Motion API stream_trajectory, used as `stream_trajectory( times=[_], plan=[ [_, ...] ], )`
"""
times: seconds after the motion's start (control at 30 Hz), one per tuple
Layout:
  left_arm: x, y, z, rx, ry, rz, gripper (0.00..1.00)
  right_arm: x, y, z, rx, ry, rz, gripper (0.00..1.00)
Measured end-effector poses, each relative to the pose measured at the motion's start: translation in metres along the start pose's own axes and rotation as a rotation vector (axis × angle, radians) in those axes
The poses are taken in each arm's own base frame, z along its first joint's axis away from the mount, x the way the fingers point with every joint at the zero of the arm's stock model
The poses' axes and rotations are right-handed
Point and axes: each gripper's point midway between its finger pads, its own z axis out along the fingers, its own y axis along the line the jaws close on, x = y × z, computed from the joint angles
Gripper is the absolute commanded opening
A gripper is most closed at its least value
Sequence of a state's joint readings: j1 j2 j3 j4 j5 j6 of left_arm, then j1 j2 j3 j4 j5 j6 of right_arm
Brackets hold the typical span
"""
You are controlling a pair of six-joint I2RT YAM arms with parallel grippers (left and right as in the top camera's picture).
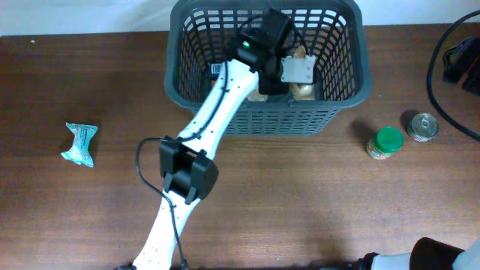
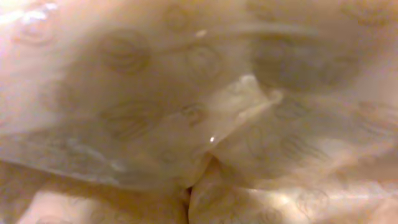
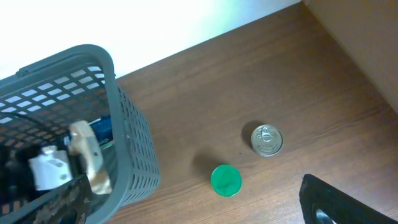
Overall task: Pack container
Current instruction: 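Carry the snack pouch into the basket and release it, then grasp the mint-green wipes pack with the left gripper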
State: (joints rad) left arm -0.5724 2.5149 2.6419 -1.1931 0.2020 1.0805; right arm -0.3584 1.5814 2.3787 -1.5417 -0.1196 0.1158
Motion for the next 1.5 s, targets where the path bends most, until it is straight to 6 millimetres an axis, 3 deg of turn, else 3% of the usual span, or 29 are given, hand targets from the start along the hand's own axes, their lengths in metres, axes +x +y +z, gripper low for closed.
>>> stream_trajectory(
  times=[0.27,0.37,0.4,0.43,0.47,0.63,0.73,0.87,0.93,1.03,1.07,1.1,1.17,1.27,1.33,1.37,1.5],
  plan=[
    [-0.008,-0.003,0.009,0.001,-0.008,-0.084,0.03,0.000,0.000,0.000,0.000,0.000,0.000,0.99],
    [-0.006,-0.004,0.012,0.007,-0.005,-0.107,0.56,0.000,0.000,0.000,0.000,0.000,0.000,0.99],
    [-0.006,-0.004,0.013,0.006,-0.006,-0.116,0.79,0.000,0.000,0.000,0.000,0.000,0.000,0.99],
    [-0.007,-0.002,0.013,-0.002,-0.011,-0.129,0.92,0.000,0.000,0.000,0.000,0.000,0.000,0.99],
    [-0.010,0.003,0.013,-0.019,-0.023,-0.147,0.99,0.000,0.000,0.000,0.000,0.000,0.000,0.99],
    [-0.010,0.017,0.005,-0.086,-0.020,-0.295,0.99,0.000,0.000,0.000,0.000,0.000,0.000,0.99],
    [-0.009,0.033,-0.026,-0.171,-0.005,-0.345,0.99,0.000,0.000,0.000,0.000,0.000,0.000,0.99],
    [0.002,0.065,-0.124,-0.339,-0.044,-0.456,1.00,0.000,0.000,0.000,0.000,0.000,0.000,0.99],
    [0.026,0.075,-0.187,-0.425,-0.052,-0.528,0.95,0.000,0.000,0.000,0.000,0.000,0.000,0.99],
    [0.087,0.089,-0.285,-0.603,-0.040,-0.676,0.91,0.000,0.000,0.000,0.000,0.000,0.000,0.99],
    [0.109,0.090,-0.309,-0.654,-0.024,-0.727,0.91,0.000,0.000,0.000,0.000,0.000,0.000,0.99],
    [0.122,0.089,-0.320,-0.675,-0.009,-0.754,0.91,0.000,0.000,0.000,0.000,0.000,0.000,0.99],
    [0.172,0.079,-0.347,-0.718,0.060,-0.871,0.91,0.000,0.000,0.000,0.000,0.000,0.000,0.99],
    [0.254,0.049,-0.358,-0.702,0.196,-1.108,0.92,0.000,0.000,0.000,0.000,0.000,0.000,0.99],
    [0.305,0.017,-0.348,-0.633,0.296,-1.289,0.96,0.000,0.000,0.000,0.000,0.000,0.000,0.99],
    [0.352,-0.016,-0.333,-0.562,0.391,-1.450,0.97,0.000,0.000,0.000,0.000,0.000,0.000,0.99],
    [0.445,-0.087,-0.290,-0.438,0.531,-1.722,1.00,0.000,0.000,0.000,0.000,0.000,0.000,0.99]
  ],
)
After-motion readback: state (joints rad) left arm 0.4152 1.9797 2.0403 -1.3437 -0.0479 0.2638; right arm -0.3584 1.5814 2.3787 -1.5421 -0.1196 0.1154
